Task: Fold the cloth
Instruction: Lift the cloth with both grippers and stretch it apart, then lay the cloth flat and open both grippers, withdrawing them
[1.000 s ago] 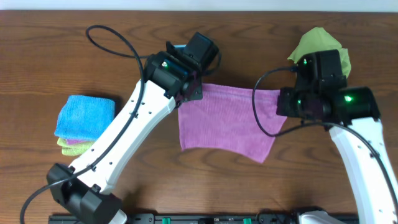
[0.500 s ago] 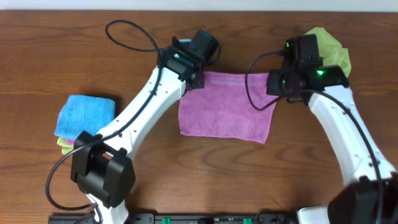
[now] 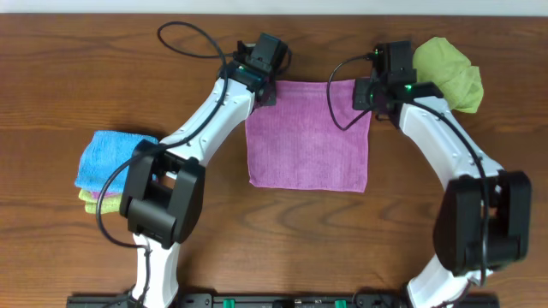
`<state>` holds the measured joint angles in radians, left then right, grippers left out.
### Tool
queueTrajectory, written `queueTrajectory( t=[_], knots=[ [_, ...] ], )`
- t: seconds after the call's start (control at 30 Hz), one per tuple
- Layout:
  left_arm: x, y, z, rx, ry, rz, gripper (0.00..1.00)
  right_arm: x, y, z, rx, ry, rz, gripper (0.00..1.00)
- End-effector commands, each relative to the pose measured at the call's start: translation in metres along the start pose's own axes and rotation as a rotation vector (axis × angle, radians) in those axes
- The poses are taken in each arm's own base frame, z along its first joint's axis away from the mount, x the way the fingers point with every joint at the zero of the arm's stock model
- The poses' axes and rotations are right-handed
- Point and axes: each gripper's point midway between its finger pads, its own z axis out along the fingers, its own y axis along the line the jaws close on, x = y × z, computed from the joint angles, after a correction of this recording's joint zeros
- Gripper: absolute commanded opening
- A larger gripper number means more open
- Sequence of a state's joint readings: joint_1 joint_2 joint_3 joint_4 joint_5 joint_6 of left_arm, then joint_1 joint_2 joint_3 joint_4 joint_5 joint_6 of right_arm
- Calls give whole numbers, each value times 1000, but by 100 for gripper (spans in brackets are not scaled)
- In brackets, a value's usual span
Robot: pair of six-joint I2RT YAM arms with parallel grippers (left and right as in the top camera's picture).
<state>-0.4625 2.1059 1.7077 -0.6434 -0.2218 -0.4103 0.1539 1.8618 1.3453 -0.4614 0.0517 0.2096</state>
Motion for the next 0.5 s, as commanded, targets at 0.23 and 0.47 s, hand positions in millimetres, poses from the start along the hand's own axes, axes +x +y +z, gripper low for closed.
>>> queueTrajectory(
  t=[0.23,0.47],
  knots=[
    [-3,-7,41,18,-25,36,6,-8,-11,40,70,-57,-56,1],
    [-15,-11,50,29,-81,29,6,-18,-14,54,91,-111,-71,1]
  ],
)
